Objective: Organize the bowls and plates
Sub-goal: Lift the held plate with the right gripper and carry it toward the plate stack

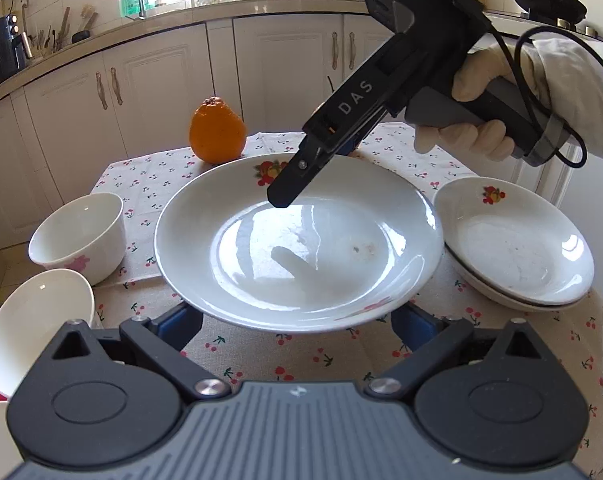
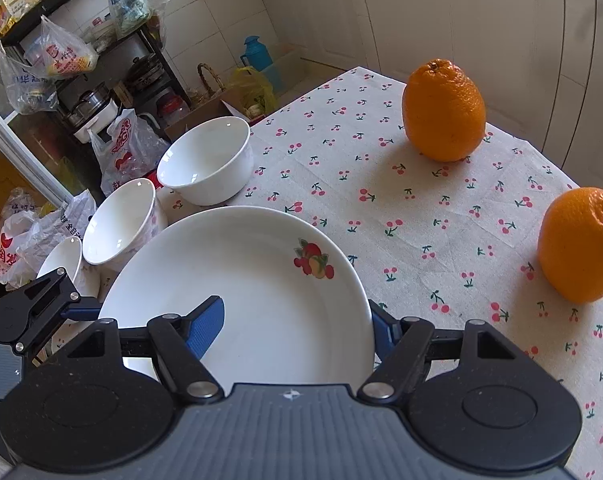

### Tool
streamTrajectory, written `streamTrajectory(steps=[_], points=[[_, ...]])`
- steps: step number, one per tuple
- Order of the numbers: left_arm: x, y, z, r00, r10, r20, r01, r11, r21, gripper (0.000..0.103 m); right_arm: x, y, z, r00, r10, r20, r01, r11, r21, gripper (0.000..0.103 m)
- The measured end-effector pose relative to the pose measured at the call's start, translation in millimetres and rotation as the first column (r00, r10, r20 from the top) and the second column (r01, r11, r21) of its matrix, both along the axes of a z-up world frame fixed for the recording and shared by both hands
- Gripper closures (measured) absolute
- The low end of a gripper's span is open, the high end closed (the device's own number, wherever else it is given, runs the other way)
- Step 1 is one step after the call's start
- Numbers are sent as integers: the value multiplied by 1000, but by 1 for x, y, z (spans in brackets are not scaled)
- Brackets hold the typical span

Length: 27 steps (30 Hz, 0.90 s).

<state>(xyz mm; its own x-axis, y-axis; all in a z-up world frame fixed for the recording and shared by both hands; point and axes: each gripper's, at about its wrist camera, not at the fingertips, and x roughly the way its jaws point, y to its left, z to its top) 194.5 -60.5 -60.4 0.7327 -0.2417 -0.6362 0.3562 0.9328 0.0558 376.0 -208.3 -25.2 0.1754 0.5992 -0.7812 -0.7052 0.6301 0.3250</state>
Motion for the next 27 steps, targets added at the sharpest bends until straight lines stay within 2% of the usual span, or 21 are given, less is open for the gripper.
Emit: streamTrajectory(steps=[15, 27], points=[[-25, -24, 16, 994, -109, 11, 109, 994, -3, 3, -47, -50, 23, 994, -105, 44, 104, 994, 31, 24], [-37, -59, 16, 972, -235, 6, 235, 972, 2, 3, -85, -103, 22, 974, -220, 54, 219, 975, 25, 24]])
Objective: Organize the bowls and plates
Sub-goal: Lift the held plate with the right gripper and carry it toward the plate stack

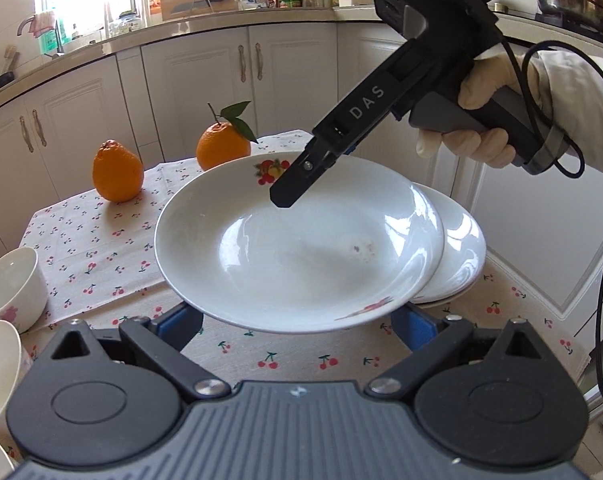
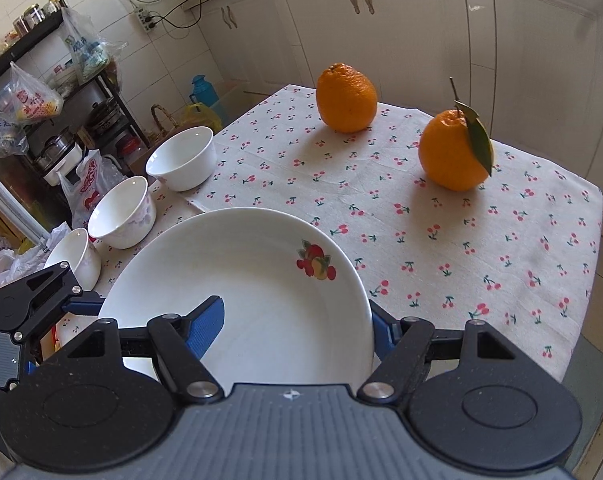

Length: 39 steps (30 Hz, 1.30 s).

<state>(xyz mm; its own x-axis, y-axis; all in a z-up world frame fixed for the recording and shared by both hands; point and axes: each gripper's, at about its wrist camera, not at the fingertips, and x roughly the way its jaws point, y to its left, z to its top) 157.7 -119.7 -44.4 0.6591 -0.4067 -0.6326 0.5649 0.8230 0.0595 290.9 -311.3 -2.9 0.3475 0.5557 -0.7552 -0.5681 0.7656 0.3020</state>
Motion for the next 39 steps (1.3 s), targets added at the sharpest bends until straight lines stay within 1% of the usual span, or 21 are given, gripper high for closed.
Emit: streamTrajectory(steps=[11, 20, 28, 39], points=[[-2, -24, -7, 996, -89, -22, 90, 996, 8, 3, -25, -39, -6, 996, -89, -3, 89, 996, 15, 24], [2, -38, -15, 989, -140, -54, 141, 990, 9, 3, -35, -58, -17, 990, -141, -25, 142, 990, 8, 24], [3, -48, -18, 983, -172, -63, 173, 985, 10, 4, -41, -74, -23, 984, -175, -35, 176, 984, 10, 24], [9, -55, -21, 980, -185, -74, 186, 982, 7, 3, -43, -90, -32, 977, -210, -49, 210, 978, 8, 24]])
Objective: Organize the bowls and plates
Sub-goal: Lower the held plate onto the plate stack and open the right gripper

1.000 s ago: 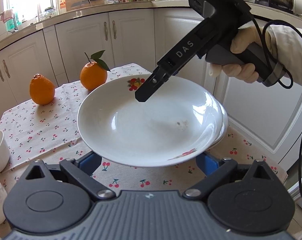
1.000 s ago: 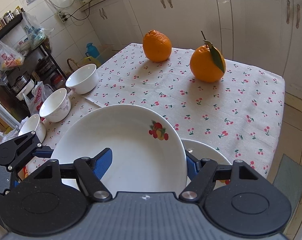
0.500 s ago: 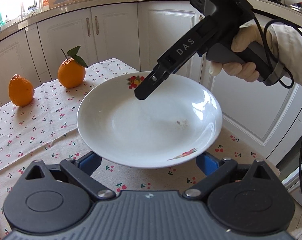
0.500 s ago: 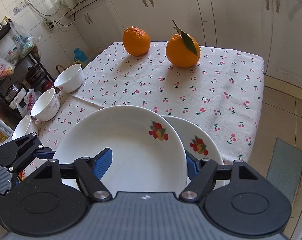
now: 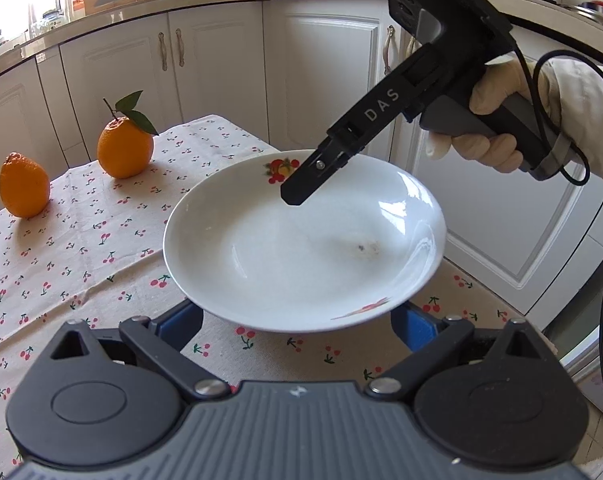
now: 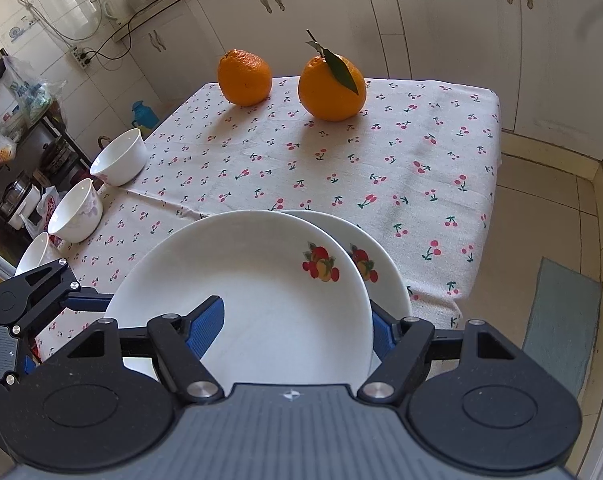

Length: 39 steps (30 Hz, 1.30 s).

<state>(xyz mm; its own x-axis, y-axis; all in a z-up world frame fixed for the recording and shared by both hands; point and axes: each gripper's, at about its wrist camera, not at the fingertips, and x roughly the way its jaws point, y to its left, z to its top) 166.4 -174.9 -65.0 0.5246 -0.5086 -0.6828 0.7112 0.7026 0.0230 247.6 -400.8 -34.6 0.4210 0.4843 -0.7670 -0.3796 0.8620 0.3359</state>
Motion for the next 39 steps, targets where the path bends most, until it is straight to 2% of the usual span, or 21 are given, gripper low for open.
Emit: streamTrajectory(steps=[11, 22, 39], points=[[6, 0, -3, 1000, -7, -13, 7, 1000, -4, 3, -4, -5, -4, 1000, -12, -12, 12, 1000, -18, 24], [9, -1, -7, 1000, -26, 8, 25, 1000, 13, 3, -12, -11, -1, 1000, -23, -11, 22, 1000, -19, 24], [13, 2, -11, 999, -37, -3, 37, 999, -12, 2, -24, -8, 9, 999, -36, -8, 35, 997, -72, 23]])
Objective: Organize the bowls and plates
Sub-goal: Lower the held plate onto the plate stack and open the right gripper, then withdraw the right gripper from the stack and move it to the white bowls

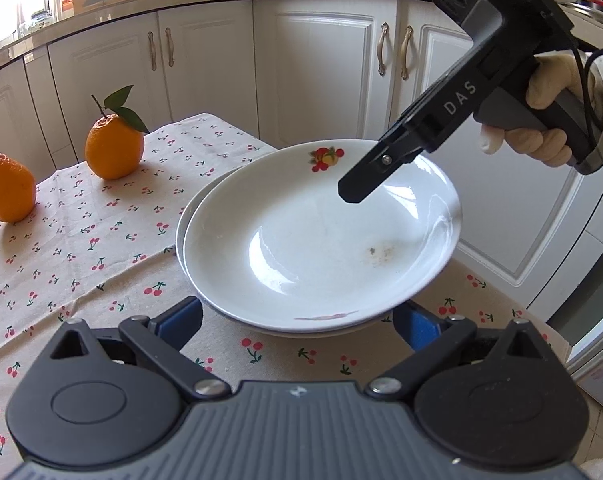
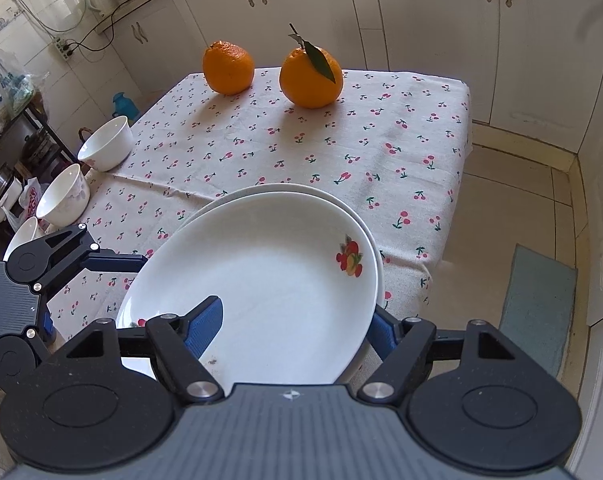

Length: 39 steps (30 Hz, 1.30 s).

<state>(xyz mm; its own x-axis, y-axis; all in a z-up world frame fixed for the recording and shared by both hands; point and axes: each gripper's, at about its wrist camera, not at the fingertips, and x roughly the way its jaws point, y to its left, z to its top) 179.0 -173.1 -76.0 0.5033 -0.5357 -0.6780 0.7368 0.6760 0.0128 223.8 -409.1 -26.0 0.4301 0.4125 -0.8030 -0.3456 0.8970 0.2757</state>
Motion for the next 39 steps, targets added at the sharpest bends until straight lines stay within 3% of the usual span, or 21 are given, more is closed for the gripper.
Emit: streamTrajectory(steps=[32, 39], points=[[-10, 11, 8, 1000, 5, 30, -4, 1000, -28, 2, -24, 12, 2, 999, -36, -2, 36, 990, -137, 19], [-15, 17, 11, 999, 8, 51, -6, 999, -32, 2, -47, 35, 20, 996, 2, 93, 14, 986, -168, 4]])
